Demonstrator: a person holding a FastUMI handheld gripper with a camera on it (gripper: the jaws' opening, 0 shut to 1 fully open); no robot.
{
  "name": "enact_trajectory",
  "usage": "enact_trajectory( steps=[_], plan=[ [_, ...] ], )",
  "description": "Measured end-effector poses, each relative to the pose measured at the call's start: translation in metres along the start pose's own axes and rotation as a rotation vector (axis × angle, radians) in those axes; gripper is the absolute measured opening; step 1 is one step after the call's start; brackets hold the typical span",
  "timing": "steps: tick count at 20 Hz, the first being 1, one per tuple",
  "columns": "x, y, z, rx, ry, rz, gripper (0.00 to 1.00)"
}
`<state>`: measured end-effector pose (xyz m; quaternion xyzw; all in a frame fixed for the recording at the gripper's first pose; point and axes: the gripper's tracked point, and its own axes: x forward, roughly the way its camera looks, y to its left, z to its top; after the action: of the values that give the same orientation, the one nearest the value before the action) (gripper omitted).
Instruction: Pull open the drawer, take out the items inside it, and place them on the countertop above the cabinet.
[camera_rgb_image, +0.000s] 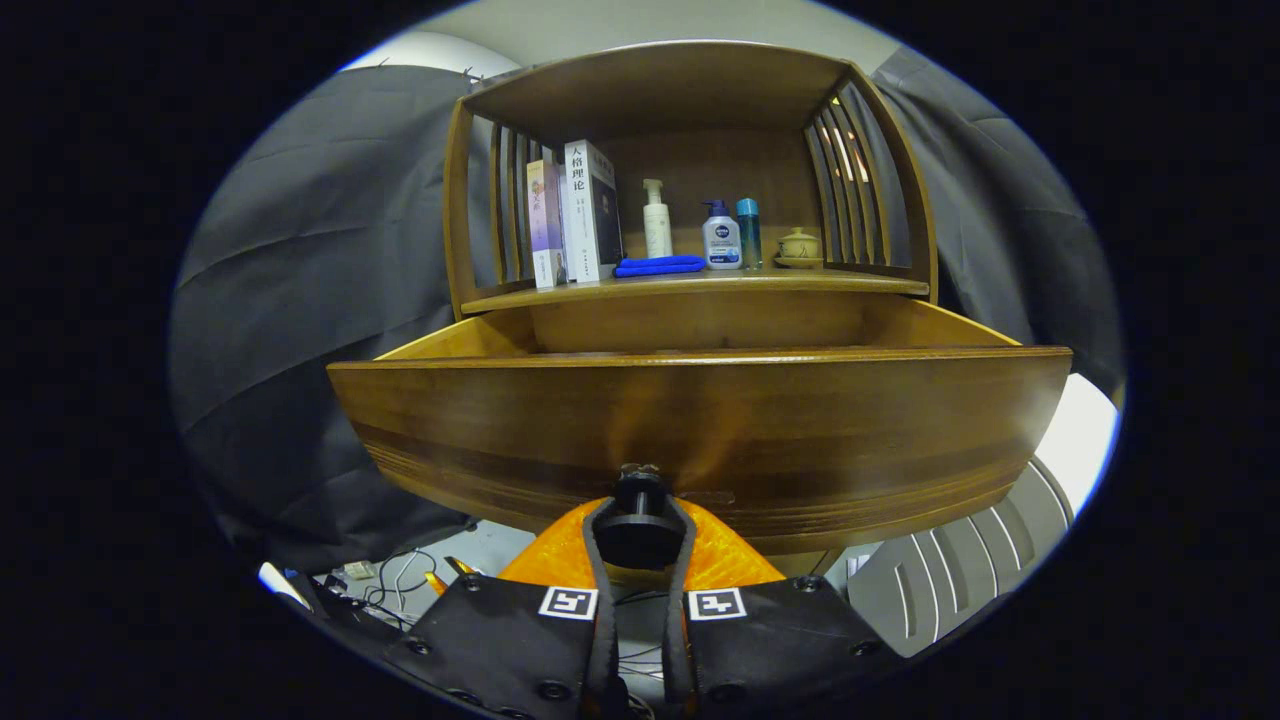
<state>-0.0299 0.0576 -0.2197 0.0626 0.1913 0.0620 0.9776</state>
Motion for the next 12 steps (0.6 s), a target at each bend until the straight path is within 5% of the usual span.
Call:
enact_trajectory(
  steps=[5,12],
  plan=[
    [-0.003,0.002,0.0,0.006,0.031,0.0,0.26],
    [-0.034,-0.012,0.035,-0.09,-0.037,-0.051,0.81]
  ],
)
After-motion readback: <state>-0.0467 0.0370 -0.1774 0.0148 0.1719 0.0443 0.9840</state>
